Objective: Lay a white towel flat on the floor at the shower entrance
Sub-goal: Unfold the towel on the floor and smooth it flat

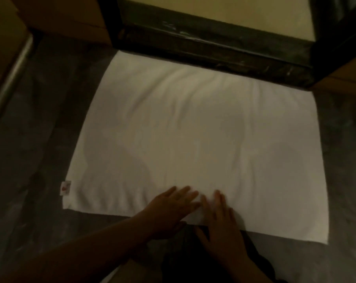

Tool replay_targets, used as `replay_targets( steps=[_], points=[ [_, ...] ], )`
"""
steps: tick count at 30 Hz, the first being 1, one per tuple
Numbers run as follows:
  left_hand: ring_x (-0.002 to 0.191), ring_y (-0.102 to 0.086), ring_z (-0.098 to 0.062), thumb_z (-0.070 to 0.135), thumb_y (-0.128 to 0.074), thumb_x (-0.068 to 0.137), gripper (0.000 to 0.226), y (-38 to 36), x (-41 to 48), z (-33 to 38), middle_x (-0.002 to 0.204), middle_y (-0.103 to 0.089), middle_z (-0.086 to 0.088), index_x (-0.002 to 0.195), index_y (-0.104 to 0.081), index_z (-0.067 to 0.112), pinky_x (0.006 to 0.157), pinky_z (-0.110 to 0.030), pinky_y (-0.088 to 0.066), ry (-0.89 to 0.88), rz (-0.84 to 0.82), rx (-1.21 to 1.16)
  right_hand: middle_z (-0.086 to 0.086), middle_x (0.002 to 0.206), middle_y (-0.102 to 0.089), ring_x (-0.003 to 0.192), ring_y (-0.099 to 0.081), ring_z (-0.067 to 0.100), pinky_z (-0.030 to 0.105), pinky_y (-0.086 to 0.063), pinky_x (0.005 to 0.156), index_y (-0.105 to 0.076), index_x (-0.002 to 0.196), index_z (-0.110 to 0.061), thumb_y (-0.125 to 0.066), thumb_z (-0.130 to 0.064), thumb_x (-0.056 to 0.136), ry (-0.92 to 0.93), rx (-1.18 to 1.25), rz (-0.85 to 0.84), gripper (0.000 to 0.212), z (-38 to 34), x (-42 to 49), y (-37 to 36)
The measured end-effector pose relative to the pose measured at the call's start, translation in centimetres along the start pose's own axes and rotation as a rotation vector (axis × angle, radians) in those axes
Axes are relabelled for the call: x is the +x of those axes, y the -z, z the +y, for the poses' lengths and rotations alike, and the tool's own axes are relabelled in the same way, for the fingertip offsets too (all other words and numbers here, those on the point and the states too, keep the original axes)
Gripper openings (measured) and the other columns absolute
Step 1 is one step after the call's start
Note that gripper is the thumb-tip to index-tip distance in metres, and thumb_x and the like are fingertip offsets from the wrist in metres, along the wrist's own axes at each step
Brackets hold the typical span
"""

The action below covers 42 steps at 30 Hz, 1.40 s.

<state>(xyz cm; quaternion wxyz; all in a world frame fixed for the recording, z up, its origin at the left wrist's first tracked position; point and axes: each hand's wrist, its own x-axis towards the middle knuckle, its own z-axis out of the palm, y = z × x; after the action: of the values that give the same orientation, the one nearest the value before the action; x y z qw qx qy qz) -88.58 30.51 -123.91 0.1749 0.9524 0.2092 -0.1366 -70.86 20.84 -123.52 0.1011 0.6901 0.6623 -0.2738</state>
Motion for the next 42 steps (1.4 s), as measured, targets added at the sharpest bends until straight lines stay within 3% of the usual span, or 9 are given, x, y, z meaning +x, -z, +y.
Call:
replay_targets(
  steps=[5,14,20,24,27,29,31,35,42],
  points=[
    [0.132,-0.041,-0.028,0.055,-0.056,0.079,0.065,-0.9,-0.8,0.0,0.146,-0.041,-0.006,0.138,-0.046,0.029,0.098,-0.048,-0.044,-0.017,0.04,0.08,0.03,0.145,-0.031,0.131,-0.031,0.05,0.059,-0.031,0.102,-0.037,0.143,-0.019,-0.041,-0.069,0.077,0.036,-0.148,0.018,0.083,0.7,-1.1,-0.9],
    [0.131,-0.042,-0.029,0.044,-0.045,0.085,0.06,-1.3,0.7,1.8,0.145,-0.042,-0.008,0.138,-0.046,0.017,0.103,-0.048,-0.038,-0.056,0.103,0.058,0.023,0.142,-0.041,0.13,-0.039,0.041,0.039,-0.023,0.108,-0.046,0.136,-0.005,-0.035,-0.056,0.088,0.076,-0.097,0.137,0.071,4.8,-3.1,-0.4],
    [0.126,-0.048,-0.024,0.044,-0.048,0.077,0.06,-1.3,1.5,3.0,0.14,-0.049,-0.003,0.133,-0.051,0.022,0.096,-0.042,-0.047,-0.163,0.023,0.107,0.023,0.141,-0.043,0.127,-0.044,0.04,0.047,-0.045,0.095,-0.049,0.135,-0.009,-0.055,-0.059,0.073,0.124,-0.159,0.041,0.081,7.7,-5.2,-0.3],
    [0.109,-0.063,-0.021,0.043,-0.044,0.077,0.047,0.3,2.8,3.5,0.122,-0.064,-0.001,0.113,-0.068,0.024,0.087,-0.035,-0.053,-0.188,0.122,0.091,0.018,0.134,-0.053,0.12,-0.054,0.034,0.04,-0.033,0.107,-0.058,0.128,-0.009,-0.038,-0.052,0.088,0.143,-0.117,0.157,0.062,8.1,-5.0,0.3],
    [0.096,-0.067,-0.019,0.041,-0.067,0.068,0.035,2.2,5.7,4.0,0.107,-0.07,-0.002,0.097,-0.072,0.022,0.082,-0.032,-0.055,-0.12,0.248,0.028,0.014,0.128,-0.059,0.114,-0.06,0.03,0.039,-0.035,0.106,-0.062,0.122,-0.005,-0.023,-0.037,0.097,0.146,-0.071,0.316,0.056,9.4,-3.0,2.2],
    [0.115,-0.059,-0.021,0.044,-0.068,0.073,0.049,3.7,8.2,4.4,0.126,-0.061,-0.006,0.116,-0.066,0.02,0.095,-0.037,-0.048,0.012,0.222,0.01,0.013,0.136,-0.052,0.122,-0.054,0.028,0.043,-0.041,0.102,-0.054,0.131,-0.006,-0.028,-0.039,0.094,0.075,-0.056,0.271,0.056,10.0,-1.4,3.7],
    [0.14,-0.026,-0.021,0.048,-0.044,0.09,0.062,4.0,10.7,4.5,0.153,-0.026,-0.006,0.143,-0.035,0.018,0.113,-0.038,-0.02,0.079,0.159,-0.031,0.008,0.154,-0.024,0.141,-0.027,0.023,0.041,-0.024,0.113,-0.028,0.147,-0.012,-0.018,-0.049,0.09,0.008,-0.048,0.206,0.069,10.7,0.3,4.4],
    [0.143,0.013,-0.017,0.052,-0.026,0.095,0.07,3.3,14.0,3.6,0.157,0.013,-0.001,0.149,0.004,0.02,0.115,-0.037,0.005,0.162,-0.005,-0.099,0.001,0.152,0.022,0.143,0.015,0.017,0.033,0.005,0.116,0.02,0.142,-0.023,-0.01,-0.064,0.09,-0.033,-0.1,0.137,0.073,12.9,2.6,3.5],
    [0.14,0.023,-0.018,0.056,-0.024,0.094,0.073,2.1,12.7,3.2,0.152,0.026,0.002,0.146,0.016,0.024,0.116,-0.039,0.008,0.151,-0.065,-0.065,0.007,0.156,0.006,0.145,0.003,0.021,0.034,-0.002,0.116,0.001,0.149,-0.014,-0.013,-0.065,0.087,-0.146,-0.126,0.136,0.082,15.6,0.7,2.3]
  ],
)
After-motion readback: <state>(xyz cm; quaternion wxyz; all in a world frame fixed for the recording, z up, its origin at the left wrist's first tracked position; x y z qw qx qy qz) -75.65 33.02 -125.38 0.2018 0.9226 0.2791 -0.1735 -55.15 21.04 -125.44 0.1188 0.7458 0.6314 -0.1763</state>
